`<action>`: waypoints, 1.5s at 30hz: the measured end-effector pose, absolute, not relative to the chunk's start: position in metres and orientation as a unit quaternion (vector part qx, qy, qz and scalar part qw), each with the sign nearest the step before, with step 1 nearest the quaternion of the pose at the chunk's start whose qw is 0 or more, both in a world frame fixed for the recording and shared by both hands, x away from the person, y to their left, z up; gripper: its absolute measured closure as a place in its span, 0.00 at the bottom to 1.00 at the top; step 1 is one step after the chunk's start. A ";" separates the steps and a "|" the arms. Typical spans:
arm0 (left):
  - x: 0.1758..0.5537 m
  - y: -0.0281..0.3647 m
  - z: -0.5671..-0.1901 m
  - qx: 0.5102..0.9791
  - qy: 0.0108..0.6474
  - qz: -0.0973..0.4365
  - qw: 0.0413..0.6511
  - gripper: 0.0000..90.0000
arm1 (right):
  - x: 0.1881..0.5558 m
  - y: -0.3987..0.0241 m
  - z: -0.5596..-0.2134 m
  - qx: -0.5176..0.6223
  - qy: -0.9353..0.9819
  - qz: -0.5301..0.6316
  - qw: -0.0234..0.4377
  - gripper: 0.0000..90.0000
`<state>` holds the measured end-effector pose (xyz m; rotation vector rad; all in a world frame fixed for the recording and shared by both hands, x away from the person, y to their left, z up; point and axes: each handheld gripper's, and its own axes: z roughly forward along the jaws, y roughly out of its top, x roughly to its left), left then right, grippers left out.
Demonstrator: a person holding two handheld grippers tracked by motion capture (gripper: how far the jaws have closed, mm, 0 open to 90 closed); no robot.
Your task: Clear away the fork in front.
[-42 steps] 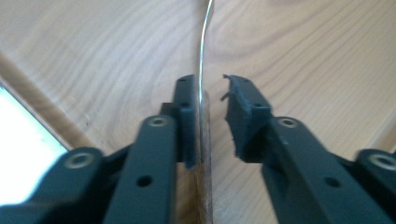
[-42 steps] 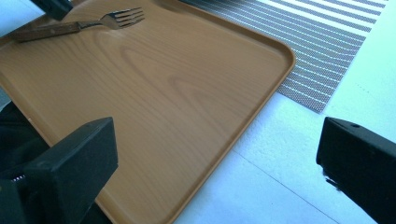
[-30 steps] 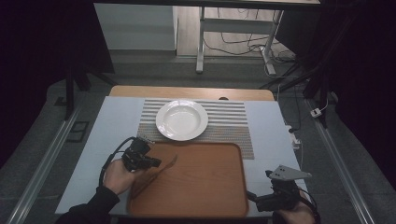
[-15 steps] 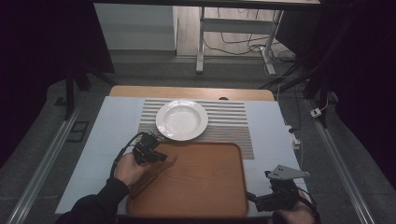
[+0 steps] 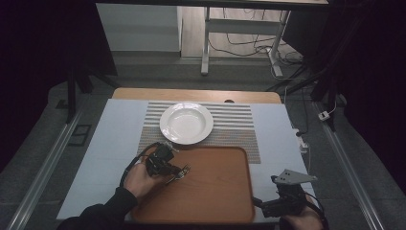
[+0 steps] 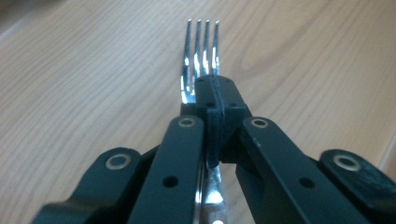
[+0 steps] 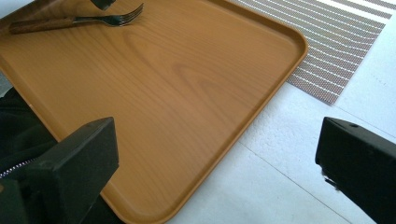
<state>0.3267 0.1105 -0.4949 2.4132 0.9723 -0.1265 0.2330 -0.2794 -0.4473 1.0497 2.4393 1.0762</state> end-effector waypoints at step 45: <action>0.343 0.174 -0.507 0.856 0.468 -0.016 0.218 0.94 | 0.233 -0.280 -0.447 0.367 0.841 0.373 0.137 0.00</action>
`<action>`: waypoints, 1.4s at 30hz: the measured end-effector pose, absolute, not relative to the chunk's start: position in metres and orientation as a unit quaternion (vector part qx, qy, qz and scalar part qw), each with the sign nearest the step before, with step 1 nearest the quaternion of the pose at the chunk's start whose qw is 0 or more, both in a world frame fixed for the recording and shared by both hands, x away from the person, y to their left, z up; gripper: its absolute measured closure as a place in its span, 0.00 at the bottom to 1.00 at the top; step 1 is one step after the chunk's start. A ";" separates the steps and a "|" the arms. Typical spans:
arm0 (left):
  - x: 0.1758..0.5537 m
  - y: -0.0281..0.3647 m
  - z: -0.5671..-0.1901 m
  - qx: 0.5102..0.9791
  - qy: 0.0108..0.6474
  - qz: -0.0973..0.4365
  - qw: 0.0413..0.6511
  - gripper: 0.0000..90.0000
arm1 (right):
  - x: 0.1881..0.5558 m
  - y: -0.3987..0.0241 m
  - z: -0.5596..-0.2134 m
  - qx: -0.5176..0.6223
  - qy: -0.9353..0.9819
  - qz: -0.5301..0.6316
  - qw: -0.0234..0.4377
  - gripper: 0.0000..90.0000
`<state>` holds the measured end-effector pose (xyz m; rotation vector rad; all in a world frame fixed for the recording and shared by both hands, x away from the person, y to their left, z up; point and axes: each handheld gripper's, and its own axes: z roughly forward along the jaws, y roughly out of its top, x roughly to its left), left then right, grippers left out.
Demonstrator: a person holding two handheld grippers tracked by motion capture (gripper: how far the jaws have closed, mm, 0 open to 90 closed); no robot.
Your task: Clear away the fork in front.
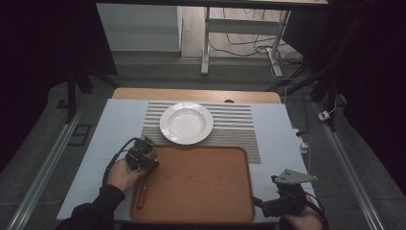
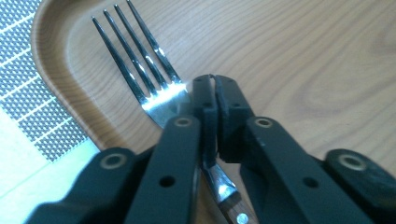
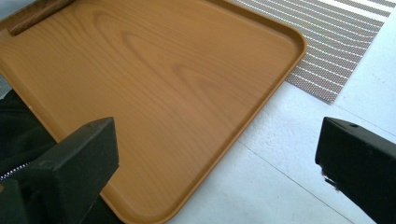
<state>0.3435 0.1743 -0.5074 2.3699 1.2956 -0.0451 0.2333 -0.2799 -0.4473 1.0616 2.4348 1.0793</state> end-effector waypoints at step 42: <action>0.212 0.257 -0.460 0.790 0.444 0.037 0.421 0.03 | 0.233 -0.280 -0.447 0.372 0.839 0.370 0.143 0.00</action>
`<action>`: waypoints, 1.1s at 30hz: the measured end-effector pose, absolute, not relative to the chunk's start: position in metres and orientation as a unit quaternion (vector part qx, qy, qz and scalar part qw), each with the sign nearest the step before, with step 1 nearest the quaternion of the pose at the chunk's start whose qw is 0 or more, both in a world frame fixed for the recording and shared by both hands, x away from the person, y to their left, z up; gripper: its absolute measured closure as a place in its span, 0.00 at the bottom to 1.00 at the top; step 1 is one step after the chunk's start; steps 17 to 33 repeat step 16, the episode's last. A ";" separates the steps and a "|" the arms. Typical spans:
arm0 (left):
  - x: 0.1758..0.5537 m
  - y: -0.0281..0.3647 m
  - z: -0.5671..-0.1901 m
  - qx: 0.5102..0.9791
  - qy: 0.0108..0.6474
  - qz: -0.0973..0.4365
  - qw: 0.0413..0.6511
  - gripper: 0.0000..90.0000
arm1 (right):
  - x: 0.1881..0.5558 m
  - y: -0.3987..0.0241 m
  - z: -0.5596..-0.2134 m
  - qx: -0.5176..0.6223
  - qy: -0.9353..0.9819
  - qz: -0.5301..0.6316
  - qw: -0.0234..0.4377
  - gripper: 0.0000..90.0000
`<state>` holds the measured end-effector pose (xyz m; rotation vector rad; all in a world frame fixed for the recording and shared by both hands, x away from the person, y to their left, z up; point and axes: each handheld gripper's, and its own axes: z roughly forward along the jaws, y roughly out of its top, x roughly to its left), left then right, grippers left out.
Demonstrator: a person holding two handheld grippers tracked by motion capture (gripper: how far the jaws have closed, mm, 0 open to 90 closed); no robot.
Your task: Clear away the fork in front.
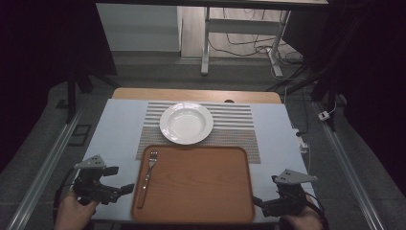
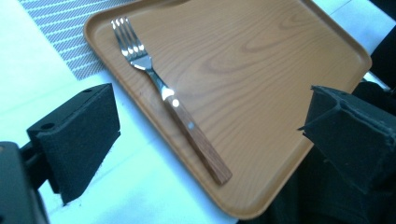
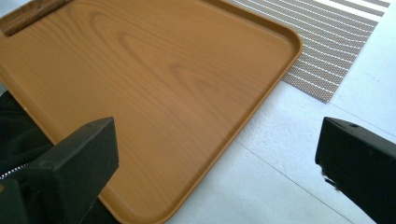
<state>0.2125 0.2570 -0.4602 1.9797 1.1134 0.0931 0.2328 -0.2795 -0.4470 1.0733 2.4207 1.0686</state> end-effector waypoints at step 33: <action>0.194 0.272 -0.479 0.798 0.454 0.030 0.396 0.00 | 0.233 -0.279 -0.447 0.378 0.837 0.367 0.147 0.00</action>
